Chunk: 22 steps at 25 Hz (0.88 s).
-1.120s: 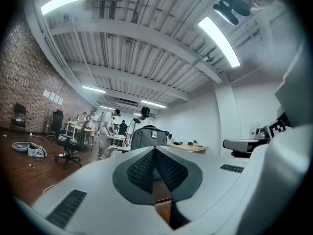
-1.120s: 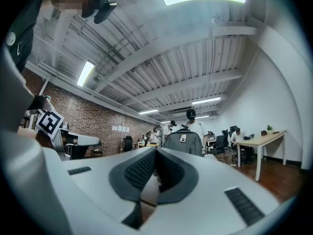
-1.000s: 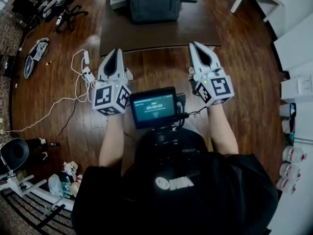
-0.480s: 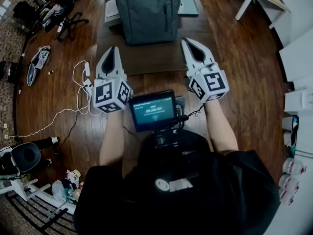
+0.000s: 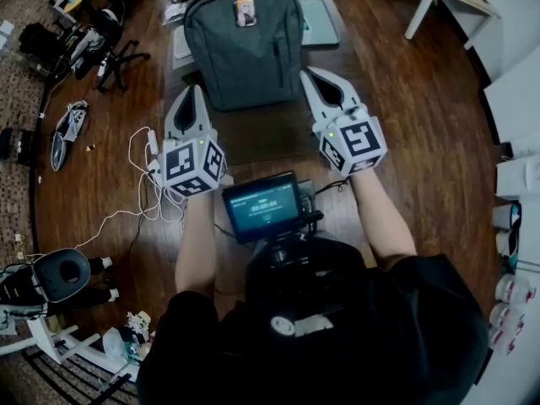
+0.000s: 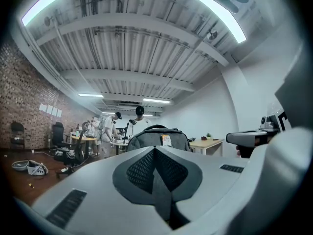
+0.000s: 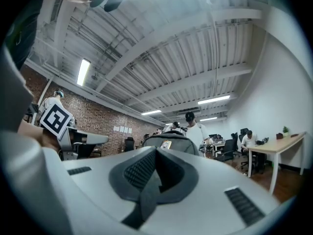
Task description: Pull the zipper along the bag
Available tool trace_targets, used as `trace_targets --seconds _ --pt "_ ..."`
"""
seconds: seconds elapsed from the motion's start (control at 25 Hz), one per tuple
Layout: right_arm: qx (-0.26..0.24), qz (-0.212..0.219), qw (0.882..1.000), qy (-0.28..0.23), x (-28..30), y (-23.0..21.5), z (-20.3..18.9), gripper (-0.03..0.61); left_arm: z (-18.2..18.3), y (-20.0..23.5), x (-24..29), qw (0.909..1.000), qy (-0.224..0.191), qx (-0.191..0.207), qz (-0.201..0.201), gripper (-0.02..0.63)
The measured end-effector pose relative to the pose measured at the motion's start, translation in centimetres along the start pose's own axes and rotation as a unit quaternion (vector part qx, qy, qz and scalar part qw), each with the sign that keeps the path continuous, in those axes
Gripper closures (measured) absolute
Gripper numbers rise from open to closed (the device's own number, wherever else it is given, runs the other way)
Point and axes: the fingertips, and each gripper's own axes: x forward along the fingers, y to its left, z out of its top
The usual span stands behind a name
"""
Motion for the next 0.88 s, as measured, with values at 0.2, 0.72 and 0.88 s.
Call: trace_targets --seconds 0.2,0.72,0.88 --pt "0.001 -0.004 1.000 0.011 3.6 -1.2 -1.3 0.571 0.5 0.5 5.3 0.9987 -0.002 0.017 -0.048 0.614" --pt "-0.012 -0.067 0.998 0.015 14.4 -6.0 -1.1 0.571 5.2 1.2 19.0 0.9839 -0.041 0.053 -0.166 0.614" --pt "-0.010 -0.075 0.997 0.011 15.3 -6.9 -0.6 0.571 6.9 1.3 20.7 0.9779 -0.044 0.079 -0.189 0.614"
